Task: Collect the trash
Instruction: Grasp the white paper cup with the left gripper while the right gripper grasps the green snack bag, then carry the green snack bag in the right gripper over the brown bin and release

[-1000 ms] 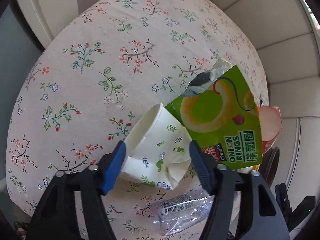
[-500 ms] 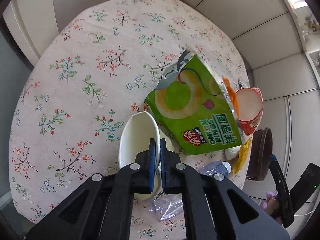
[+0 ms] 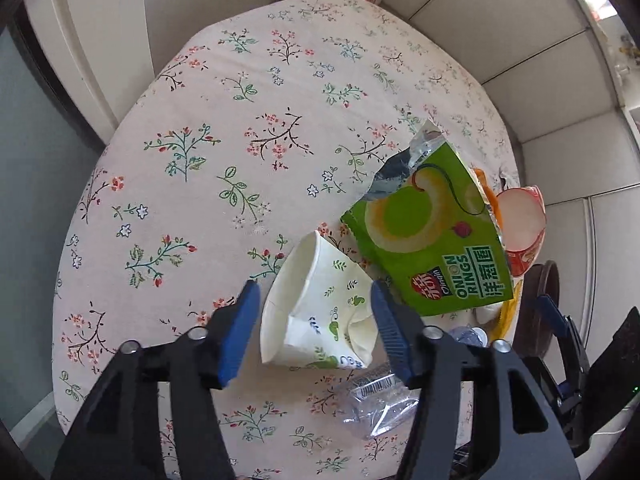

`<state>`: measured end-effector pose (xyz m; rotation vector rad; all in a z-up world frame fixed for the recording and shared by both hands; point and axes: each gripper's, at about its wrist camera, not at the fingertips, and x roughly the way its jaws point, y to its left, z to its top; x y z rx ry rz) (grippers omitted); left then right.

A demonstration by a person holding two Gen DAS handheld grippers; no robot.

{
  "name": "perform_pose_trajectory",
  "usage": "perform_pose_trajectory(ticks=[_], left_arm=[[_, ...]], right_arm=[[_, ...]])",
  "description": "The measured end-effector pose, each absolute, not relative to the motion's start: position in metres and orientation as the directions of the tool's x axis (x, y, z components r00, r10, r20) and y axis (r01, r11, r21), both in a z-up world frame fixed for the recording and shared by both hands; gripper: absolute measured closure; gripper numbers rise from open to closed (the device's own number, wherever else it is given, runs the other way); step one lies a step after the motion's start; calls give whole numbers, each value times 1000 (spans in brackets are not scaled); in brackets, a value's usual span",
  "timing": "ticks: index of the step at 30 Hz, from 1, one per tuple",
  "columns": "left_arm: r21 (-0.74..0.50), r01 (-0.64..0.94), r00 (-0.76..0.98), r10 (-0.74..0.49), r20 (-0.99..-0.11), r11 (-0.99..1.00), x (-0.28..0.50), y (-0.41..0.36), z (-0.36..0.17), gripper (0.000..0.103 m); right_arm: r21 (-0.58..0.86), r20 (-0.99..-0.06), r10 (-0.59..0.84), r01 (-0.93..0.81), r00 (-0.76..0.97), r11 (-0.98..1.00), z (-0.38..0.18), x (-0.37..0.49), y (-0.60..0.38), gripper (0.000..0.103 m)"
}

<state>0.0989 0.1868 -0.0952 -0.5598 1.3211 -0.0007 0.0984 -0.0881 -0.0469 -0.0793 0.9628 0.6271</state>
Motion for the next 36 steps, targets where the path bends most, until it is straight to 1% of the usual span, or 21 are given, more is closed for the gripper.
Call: perform_pose_trajectory(ticks=[4, 7, 9, 10, 11, 12, 17, 25, 31, 36], left_arm=[[-360, -288, 238, -298, -924, 888, 110, 183, -104, 44], [-375, -261, 208, -327, -922, 890, 117, 175, -112, 44], [-379, -239, 181, -342, -922, 894, 118, 167, -119, 48], [-378, -228, 173, -344, -923, 898, 117, 164, -120, 61], [-372, -217, 167, -341, -925, 902, 116, 161, -121, 79], [-370, -210, 166, -340, -926, 905, 115, 158, -121, 85], [-424, -197, 204, -387, -899, 884, 104, 152, -110, 99], [-491, -233, 343, -402, -849, 839, 79, 167, -73, 100], [-477, -274, 479, -311, -821, 835, 67, 183, -37, 100], [-496, -289, 506, -310, -805, 819, 66, 192, -31, 100]], right_arm=[[204, -772, 472, -537, 425, 818, -41, 95, -88, 7], [176, -773, 460, -549, 437, 817, -40, 93, -89, 7], [163, -778, 450, -551, 439, 818, -42, 92, -90, 7], [161, -780, 446, -548, 440, 821, -43, 92, -91, 7], [161, -781, 443, -544, 440, 823, -43, 93, -92, 7], [163, -782, 442, -541, 440, 825, -44, 94, -92, 7], [169, -772, 438, -516, 460, 840, -41, 98, -97, 7], [191, -774, 442, -499, 453, 845, -45, 106, -93, 7], [158, -778, 437, -533, 451, 831, -51, 117, -68, 7], [128, -783, 431, -562, 448, 817, -56, 126, -47, 7]])
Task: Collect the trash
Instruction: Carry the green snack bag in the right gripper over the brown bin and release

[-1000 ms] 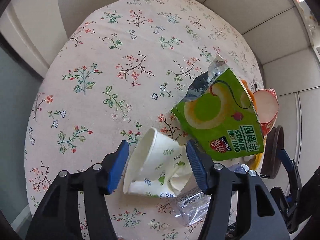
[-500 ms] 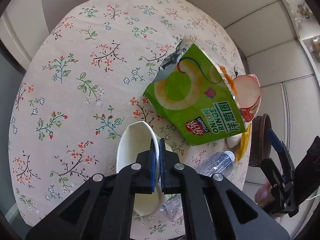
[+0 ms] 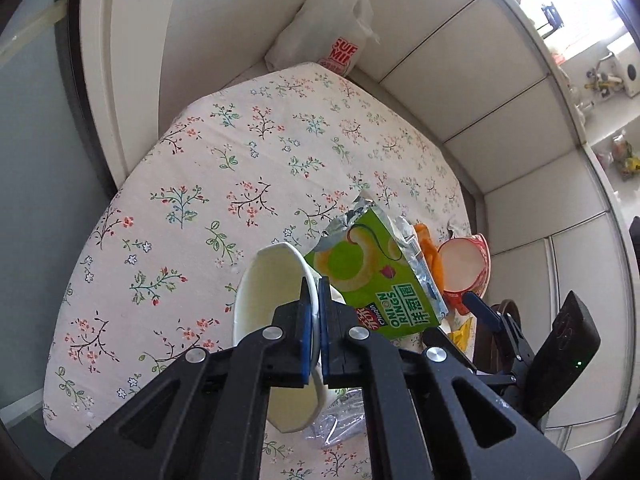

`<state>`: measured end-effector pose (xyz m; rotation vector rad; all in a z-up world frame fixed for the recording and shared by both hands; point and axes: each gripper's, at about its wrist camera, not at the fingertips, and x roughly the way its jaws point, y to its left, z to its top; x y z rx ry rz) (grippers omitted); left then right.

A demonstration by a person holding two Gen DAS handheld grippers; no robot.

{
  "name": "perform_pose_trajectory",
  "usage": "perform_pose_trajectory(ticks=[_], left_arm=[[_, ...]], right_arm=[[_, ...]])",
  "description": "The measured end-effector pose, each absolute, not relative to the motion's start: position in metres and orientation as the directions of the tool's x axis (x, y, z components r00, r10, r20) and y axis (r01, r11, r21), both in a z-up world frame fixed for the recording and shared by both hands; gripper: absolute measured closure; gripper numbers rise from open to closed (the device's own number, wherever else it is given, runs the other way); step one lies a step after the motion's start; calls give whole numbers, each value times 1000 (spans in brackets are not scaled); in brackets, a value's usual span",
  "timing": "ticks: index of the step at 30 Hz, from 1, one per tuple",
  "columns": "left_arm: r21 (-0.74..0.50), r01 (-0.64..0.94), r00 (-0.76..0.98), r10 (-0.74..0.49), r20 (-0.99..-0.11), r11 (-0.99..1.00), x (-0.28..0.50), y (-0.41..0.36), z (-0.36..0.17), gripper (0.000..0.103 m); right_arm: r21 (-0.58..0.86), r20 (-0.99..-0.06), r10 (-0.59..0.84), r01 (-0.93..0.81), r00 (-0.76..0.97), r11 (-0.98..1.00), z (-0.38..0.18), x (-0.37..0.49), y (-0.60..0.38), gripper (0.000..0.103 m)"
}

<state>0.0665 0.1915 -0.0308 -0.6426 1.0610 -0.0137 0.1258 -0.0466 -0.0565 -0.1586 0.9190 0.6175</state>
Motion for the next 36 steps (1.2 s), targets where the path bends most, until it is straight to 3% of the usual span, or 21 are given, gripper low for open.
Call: perform_pose_trajectory(ticks=[4, 6, 7, 11, 25, 36], left_arm=[[-494, -292, 498, -311, -809, 819, 70, 192, -35, 100], [-495, -294, 502, -309, -808, 817, 72, 191, -35, 100], [-495, -295, 505, -306, -807, 817, 72, 190, -34, 100], [-499, -293, 520, -302, -799, 815, 73, 189, -32, 100], [-589, -288, 563, -364, -742, 755, 77, 189, -23, 100], [-653, -163, 578, -465, -671, 739, 92, 134, -1, 100]], right_arm=[[129, -797, 424, -564, 431, 816, -67, 134, -36, 8], [128, -803, 431, -587, 412, 800, -71, 135, -30, 40], [136, -818, 426, -589, 386, 797, -74, 138, -27, 71], [155, -819, 434, -584, 375, 796, -77, 135, -28, 97], [269, -624, 542, -496, 563, 826, 11, 117, -95, 102], [275, -477, 362, -254, 801, 927, 73, 94, -226, 102]])
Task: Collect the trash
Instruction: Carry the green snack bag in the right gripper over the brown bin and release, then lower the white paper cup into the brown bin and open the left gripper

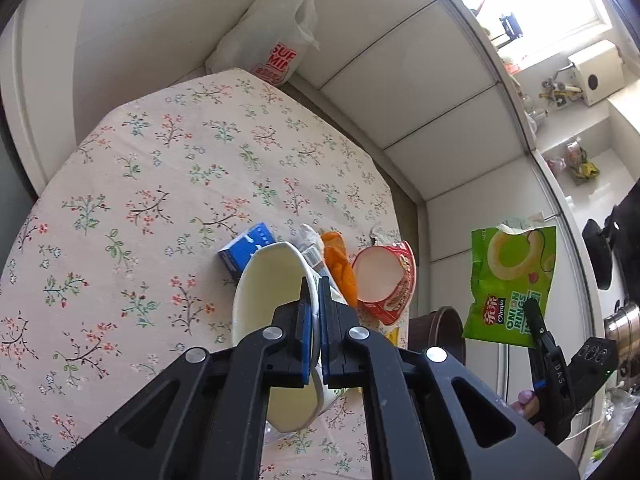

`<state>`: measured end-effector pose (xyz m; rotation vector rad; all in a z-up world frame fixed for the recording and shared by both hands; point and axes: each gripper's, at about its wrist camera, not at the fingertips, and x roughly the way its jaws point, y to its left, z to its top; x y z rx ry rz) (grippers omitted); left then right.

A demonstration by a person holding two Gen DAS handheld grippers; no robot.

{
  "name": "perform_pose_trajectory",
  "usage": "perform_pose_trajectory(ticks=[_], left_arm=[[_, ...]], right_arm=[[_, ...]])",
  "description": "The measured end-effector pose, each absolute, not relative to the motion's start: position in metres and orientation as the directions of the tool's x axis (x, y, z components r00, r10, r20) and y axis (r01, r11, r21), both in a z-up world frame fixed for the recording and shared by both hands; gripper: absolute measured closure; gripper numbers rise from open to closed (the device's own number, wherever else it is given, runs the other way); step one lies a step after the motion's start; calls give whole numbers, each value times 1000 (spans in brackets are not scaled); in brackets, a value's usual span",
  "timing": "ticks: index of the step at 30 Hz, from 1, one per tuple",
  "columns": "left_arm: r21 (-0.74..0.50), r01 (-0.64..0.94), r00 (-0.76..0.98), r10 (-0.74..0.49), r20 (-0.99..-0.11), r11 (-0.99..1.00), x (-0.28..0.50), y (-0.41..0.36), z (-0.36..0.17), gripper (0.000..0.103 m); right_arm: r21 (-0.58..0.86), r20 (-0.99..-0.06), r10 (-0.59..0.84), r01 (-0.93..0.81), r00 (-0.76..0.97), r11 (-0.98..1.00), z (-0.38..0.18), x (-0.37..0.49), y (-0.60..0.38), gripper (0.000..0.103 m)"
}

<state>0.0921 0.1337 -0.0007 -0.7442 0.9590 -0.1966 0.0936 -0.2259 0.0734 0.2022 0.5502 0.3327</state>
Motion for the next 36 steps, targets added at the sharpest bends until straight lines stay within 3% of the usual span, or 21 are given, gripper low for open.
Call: perform_pose_trajectory(ticks=[6, 15, 16, 18, 19, 20, 22, 23, 36], left_arm=[[-659, -109, 560, -502, -659, 744, 104, 91, 3, 100], [-677, 4, 507, -585, -632, 736, 120, 22, 8, 100], [-683, 20, 502, -598, -625, 731, 121, 14, 9, 100], [-686, 52, 493, -616, -614, 726, 125, -3, 11, 100], [-686, 64, 488, -622, -612, 725, 126, -11, 10, 100], [-687, 77, 481, -631, -609, 722, 128, -19, 10, 100], [-693, 106, 462, -652, -601, 713, 130, -35, 9, 100], [-692, 120, 456, -658, -599, 712, 131, -43, 9, 100], [-751, 279, 297, -798, -525, 598, 165, -200, 19, 100]], right_arm=[[250, -488, 139, -15, 862, 968, 72, 89, -314, 102], [213, -643, -168, 385, 747, 898, 18, 99, -425, 97], [202, -662, -191, 418, 724, 886, 13, 99, -431, 91], [178, -694, -221, 461, 686, 869, 7, 100, -440, 60], [172, -694, -241, 481, 679, 860, 7, 98, -443, 35], [172, -684, -262, 500, 681, 849, 9, 94, -446, 22], [176, -671, -283, 518, 685, 837, 12, 87, -451, 11], [175, -663, -293, 523, 689, 834, 17, 83, -453, 7], [163, -622, -440, 657, 647, 736, 42, 39, -505, 7]])
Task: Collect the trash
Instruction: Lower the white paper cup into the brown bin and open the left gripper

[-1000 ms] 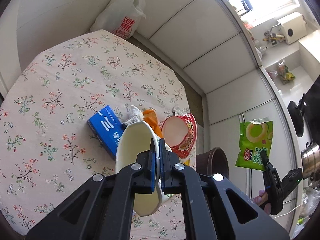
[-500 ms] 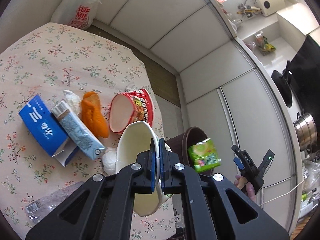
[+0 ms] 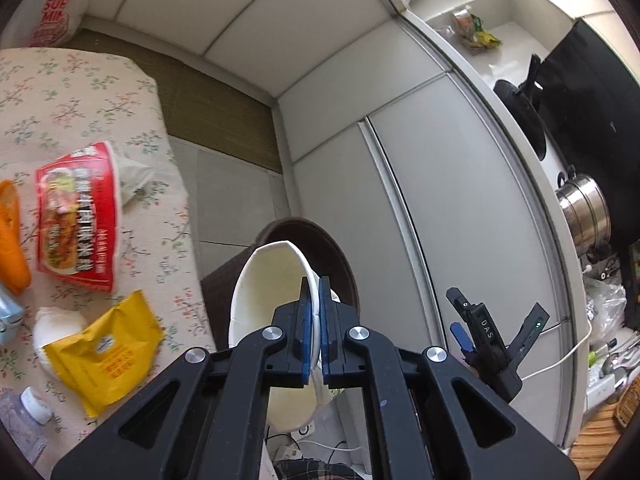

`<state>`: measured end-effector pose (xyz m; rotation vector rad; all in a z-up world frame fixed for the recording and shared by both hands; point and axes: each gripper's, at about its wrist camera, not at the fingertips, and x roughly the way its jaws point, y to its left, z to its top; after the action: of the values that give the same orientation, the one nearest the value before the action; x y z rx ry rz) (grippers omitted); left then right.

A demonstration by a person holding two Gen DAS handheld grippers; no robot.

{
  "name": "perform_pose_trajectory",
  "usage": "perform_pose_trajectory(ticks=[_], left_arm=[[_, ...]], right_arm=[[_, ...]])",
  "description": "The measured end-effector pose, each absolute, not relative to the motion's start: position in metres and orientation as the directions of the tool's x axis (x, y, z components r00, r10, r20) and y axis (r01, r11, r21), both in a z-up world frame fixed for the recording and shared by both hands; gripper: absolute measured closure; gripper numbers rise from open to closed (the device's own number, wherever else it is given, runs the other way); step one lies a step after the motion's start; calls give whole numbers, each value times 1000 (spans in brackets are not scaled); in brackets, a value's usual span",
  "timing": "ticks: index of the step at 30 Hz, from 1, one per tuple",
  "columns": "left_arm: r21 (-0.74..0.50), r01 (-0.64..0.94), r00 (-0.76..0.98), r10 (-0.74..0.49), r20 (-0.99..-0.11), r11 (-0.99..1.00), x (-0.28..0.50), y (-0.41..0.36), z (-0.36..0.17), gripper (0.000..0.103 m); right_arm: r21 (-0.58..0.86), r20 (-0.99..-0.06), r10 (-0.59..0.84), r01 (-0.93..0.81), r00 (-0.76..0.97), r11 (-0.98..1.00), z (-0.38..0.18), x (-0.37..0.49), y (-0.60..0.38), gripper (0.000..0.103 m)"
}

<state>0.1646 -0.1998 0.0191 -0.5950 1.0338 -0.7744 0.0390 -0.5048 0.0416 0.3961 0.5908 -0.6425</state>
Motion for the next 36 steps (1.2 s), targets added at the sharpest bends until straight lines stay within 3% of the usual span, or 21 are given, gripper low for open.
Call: perform_pose_trajectory(ticks=[7, 16, 18, 20, 26, 28, 33, 36], left_arm=[[-746, 335, 216, -818, -533, 575, 182, -290, 19, 100], [-725, 354, 123, -798, -590, 590, 192, -351, -2, 98], [-732, 350, 102, -800, -591, 585, 193, -357, -8, 83], [-722, 337, 131, -789, -600, 605, 193, -357, -11, 36], [-767, 315, 136, -826, -547, 560, 192, -336, -11, 27], [-813, 315, 111, -869, -482, 490, 187, -320, -6, 20], [-912, 314, 26, -963, -270, 264, 168, -268, 7, 11], [-937, 297, 13, -982, -190, 185, 153, -236, 16, 8]], right_arm=[[143, -622, -492, 707, 609, 693, 43, 29, -527, 7], [157, -639, -499, 735, 585, 660, 40, 18, -545, 7], [159, -637, -505, 740, 583, 654, 41, 17, -545, 7], [161, -632, -511, 745, 582, 648, 43, 15, -546, 7], [179, -620, -515, 746, 592, 641, 45, 10, -546, 7], [185, -614, -519, 748, 594, 637, 47, 9, -546, 7], [203, -617, -496, 733, 611, 649, 46, 13, -539, 7], [173, -614, -490, 711, 618, 681, 47, 22, -525, 7]])
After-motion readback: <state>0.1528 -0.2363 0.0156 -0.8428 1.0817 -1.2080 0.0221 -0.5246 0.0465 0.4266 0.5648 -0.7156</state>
